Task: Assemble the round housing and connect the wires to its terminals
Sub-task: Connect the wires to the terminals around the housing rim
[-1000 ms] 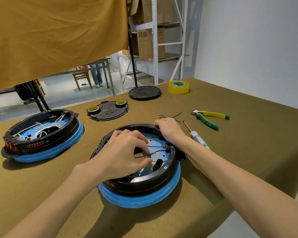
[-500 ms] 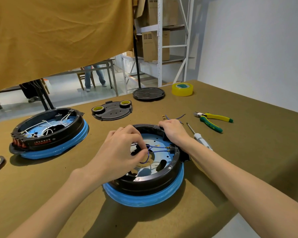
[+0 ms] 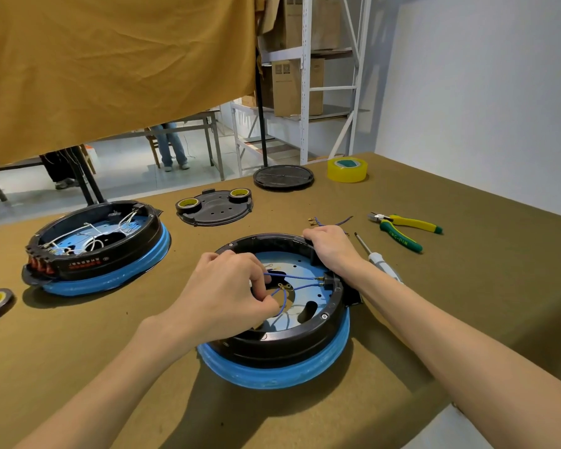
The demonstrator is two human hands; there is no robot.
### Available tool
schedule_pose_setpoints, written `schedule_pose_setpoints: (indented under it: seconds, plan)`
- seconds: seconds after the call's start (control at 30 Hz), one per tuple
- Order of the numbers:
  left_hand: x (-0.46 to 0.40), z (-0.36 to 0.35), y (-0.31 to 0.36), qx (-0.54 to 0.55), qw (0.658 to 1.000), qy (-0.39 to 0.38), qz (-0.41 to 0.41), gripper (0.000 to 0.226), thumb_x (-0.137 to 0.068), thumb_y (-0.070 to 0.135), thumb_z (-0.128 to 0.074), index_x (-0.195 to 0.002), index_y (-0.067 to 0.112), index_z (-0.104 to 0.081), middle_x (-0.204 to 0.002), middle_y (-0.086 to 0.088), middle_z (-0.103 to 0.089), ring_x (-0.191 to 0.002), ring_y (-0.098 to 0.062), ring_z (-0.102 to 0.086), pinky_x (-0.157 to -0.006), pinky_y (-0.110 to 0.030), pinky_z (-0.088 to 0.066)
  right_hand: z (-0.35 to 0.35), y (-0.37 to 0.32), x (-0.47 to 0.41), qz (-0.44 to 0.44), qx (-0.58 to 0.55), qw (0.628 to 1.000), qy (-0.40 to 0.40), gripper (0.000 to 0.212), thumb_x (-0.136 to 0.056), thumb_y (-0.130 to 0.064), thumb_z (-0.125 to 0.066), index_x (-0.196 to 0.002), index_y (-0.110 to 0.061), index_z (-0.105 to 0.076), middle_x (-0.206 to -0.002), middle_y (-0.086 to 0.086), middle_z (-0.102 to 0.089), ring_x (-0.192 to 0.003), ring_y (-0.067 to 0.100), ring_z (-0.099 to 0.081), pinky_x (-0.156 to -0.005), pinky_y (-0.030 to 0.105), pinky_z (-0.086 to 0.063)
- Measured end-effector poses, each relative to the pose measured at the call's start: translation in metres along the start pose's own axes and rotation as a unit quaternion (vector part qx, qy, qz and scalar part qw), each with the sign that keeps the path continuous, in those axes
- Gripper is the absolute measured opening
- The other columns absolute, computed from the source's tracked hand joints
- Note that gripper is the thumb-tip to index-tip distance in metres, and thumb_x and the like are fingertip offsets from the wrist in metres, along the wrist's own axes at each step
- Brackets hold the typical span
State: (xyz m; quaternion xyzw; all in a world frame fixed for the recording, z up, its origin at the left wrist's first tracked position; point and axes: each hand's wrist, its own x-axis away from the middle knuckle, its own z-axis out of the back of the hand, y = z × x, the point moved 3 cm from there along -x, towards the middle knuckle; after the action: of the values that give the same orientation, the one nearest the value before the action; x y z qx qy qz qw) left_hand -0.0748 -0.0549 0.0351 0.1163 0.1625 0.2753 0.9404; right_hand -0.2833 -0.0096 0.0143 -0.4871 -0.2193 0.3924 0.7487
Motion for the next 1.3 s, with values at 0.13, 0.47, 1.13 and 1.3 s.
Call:
schedule_pose_setpoints:
  seconds: [0.13,0.47,1.13,1.3]
  plan:
    - [-0.002,0.0,0.003,0.026,1.0,0.014,0.009,0.026,-0.081,0.043,-0.072,-0.059,0.028,-0.07,-0.092,0.024,-0.068,-0.096,0.005,-0.059,-0.102,-0.042,-0.044,0.0,0.0,-0.001,0.002,-0.003,1.0,0.0,0.031,-0.103,-0.019,-0.047,-0.074,-0.008,-0.042,-0.075,0.013,-0.032,-0.068,0.021,-0.03,-0.057,0.029,-0.029]
    - [0.01,0.02,-0.008,0.146,0.981,0.129,-0.016,0.021,-0.09,0.049,-0.062,-0.093,0.033,-0.075,-0.11,0.024,-0.063,-0.109,0.006,-0.056,-0.093,-0.022,-0.045,-0.001,0.001,-0.001,0.005,0.0,1.0,0.002,0.032,-0.102,-0.02,-0.048,-0.073,-0.008,-0.041,-0.073,0.013,-0.031,-0.064,0.021,-0.028,-0.058,0.035,-0.024]
    - [-0.027,-0.018,-0.066,0.329,0.935,0.065,0.113,0.038,-0.106,0.015,-0.052,-0.142,0.025,-0.06,-0.128,0.008,-0.067,-0.111,0.002,-0.061,-0.081,-0.01,-0.047,0.049,0.04,-0.061,-0.027,0.222,0.973,0.062,0.023,-0.096,-0.011,-0.057,-0.115,-0.011,-0.069,-0.112,0.013,-0.072,-0.097,0.026,-0.068,-0.092,0.04,-0.055]
    - [-0.029,-0.021,-0.068,0.34,0.931,0.075,0.107,0.036,-0.105,0.01,-0.053,-0.136,0.024,-0.063,-0.124,0.007,-0.069,-0.112,-0.004,-0.064,-0.089,-0.019,-0.052,0.038,0.04,-0.087,0.032,0.382,0.924,-0.004,0.048,-0.101,-0.018,-0.052,-0.149,-0.022,-0.05,-0.145,0.013,-0.046,-0.13,0.035,-0.052,-0.108,0.046,-0.046]
